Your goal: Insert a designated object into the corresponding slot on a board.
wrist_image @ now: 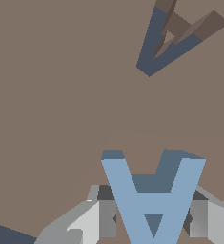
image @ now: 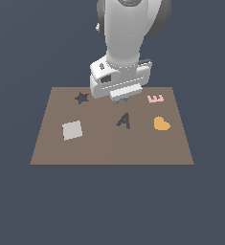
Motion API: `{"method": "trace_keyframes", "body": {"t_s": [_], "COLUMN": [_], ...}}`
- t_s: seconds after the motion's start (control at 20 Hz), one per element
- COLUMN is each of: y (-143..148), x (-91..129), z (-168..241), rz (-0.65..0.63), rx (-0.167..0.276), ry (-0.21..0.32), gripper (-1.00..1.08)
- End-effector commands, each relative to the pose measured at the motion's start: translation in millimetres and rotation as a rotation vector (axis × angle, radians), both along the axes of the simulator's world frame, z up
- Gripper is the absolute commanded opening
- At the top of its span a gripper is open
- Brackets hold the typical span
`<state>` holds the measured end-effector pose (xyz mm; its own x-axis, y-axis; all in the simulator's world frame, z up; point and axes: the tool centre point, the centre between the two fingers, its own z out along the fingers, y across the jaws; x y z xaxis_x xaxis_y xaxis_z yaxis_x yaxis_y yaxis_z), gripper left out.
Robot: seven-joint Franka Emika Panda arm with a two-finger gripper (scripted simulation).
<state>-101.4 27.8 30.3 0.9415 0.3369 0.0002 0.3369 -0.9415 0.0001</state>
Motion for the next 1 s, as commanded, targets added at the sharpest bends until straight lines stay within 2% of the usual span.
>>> {"method": "trace_keyframes", "body": {"t_s": [0.0,0.65,0.95], "y": [0.1,0.4,4.0], "x": [-0.1,0.6,6.6], "z": [-0.4,3.4,3.9], "rz": [0.000,-0.002,-0.045], "rx": [0.000,0.000,0.000], "ry": [0.000,0.000,0.000], "gripper": [-1.00,-1.00,-1.00]}}
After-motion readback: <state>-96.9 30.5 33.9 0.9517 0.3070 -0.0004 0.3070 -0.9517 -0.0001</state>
